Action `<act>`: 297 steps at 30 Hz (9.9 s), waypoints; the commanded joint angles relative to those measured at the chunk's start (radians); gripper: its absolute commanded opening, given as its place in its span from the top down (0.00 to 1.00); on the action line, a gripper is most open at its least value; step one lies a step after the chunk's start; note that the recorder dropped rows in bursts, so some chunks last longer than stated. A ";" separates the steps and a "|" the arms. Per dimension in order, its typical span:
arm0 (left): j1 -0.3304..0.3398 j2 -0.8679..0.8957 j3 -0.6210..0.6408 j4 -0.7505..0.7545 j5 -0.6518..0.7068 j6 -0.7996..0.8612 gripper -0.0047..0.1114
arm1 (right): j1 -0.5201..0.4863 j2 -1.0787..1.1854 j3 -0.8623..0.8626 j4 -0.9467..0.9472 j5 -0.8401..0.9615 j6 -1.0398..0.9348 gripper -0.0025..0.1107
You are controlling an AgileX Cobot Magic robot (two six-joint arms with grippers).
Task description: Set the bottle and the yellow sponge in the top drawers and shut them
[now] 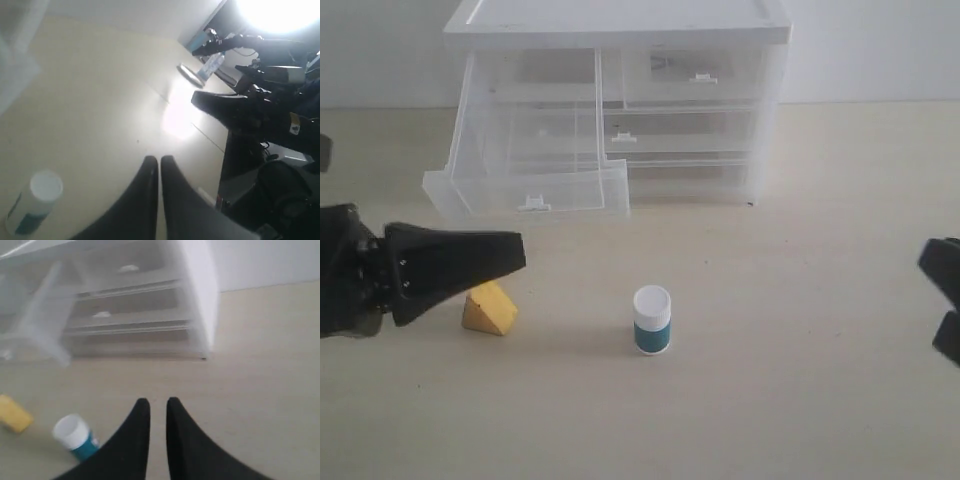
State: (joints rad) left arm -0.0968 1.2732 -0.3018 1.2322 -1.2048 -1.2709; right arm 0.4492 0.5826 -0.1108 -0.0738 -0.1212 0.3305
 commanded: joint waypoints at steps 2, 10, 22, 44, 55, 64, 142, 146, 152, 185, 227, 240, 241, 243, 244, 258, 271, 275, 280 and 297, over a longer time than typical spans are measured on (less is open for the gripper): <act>-0.004 -0.383 -0.001 -0.095 0.341 0.042 0.93 | 0.403 0.381 -0.149 -0.179 -0.138 -0.035 0.87; -0.004 -0.812 0.011 -0.152 1.180 0.030 0.93 | 0.483 1.180 -0.662 -0.168 -0.133 -0.096 0.87; -0.004 -0.846 0.022 -0.152 1.153 0.030 0.93 | 0.571 1.500 -1.084 -0.198 0.102 -0.166 0.08; -0.004 -0.846 0.022 -0.152 1.162 0.030 0.93 | 0.641 1.517 -1.202 -0.193 0.439 -0.278 0.94; -0.004 -0.846 0.024 -0.152 1.171 0.026 0.93 | 0.751 0.911 -0.971 -0.956 0.436 -0.102 0.94; -0.004 -0.846 0.024 -0.152 1.168 0.026 0.93 | 0.597 1.255 -1.139 -1.671 0.686 0.381 0.94; -0.004 -0.846 0.028 -0.152 1.146 0.020 0.93 | 0.371 1.282 -1.278 -0.586 0.290 -0.051 0.98; -0.004 -0.846 0.028 -0.152 1.146 0.020 0.93 | 0.420 1.198 -1.278 -0.525 0.476 -0.067 0.98; -0.004 -0.846 0.028 -0.152 1.146 0.020 0.93 | 0.546 1.141 -1.278 -0.307 0.645 -0.400 0.98; -0.004 -0.846 0.034 -0.152 1.127 0.015 0.93 | 0.509 1.243 -1.278 -0.237 0.486 -0.549 0.98; -0.004 -0.846 0.040 -0.152 1.117 0.015 0.93 | 0.526 1.252 -1.368 -0.106 0.732 -0.783 0.98; -0.004 -0.846 0.040 -0.152 1.105 0.015 0.93 | 0.526 1.279 -1.377 -0.052 0.671 -0.863 0.98; -0.004 -0.846 0.040 -0.152 1.105 0.015 0.93 | 0.526 1.282 -1.381 -0.056 0.671 -0.863 0.98; -0.004 -0.846 0.040 -0.152 1.103 0.015 0.93 | 0.525 1.288 -1.404 -0.067 0.674 -0.863 0.98; -0.004 -0.846 0.040 -0.152 1.103 0.015 0.93 | 0.525 1.294 -1.415 -0.072 0.676 -0.863 0.98; -0.004 -0.846 0.040 -0.152 1.100 0.015 0.93 | 0.527 1.312 -1.506 -0.063 0.868 -0.880 0.98; -0.004 -0.846 0.040 -0.152 1.100 0.015 0.93 | 0.525 1.336 -1.506 -0.072 0.818 -0.910 0.98; -0.004 -0.846 0.040 -0.152 1.100 0.015 0.93 | 0.525 1.349 -1.506 -0.105 0.801 -0.910 0.98; -0.004 -0.846 0.040 -0.152 1.100 0.015 0.93 | 0.525 1.349 -1.506 -0.136 0.746 -0.906 0.98; -0.004 -0.846 0.040 -0.152 1.098 0.015 0.93 | 0.527 1.275 -1.506 -0.217 0.683 -0.409 0.90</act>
State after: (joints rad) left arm -0.0968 0.4308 -0.2663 1.0912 -0.0934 -1.2510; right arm 0.9763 1.8907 -1.6128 -0.2743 0.5753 -0.2234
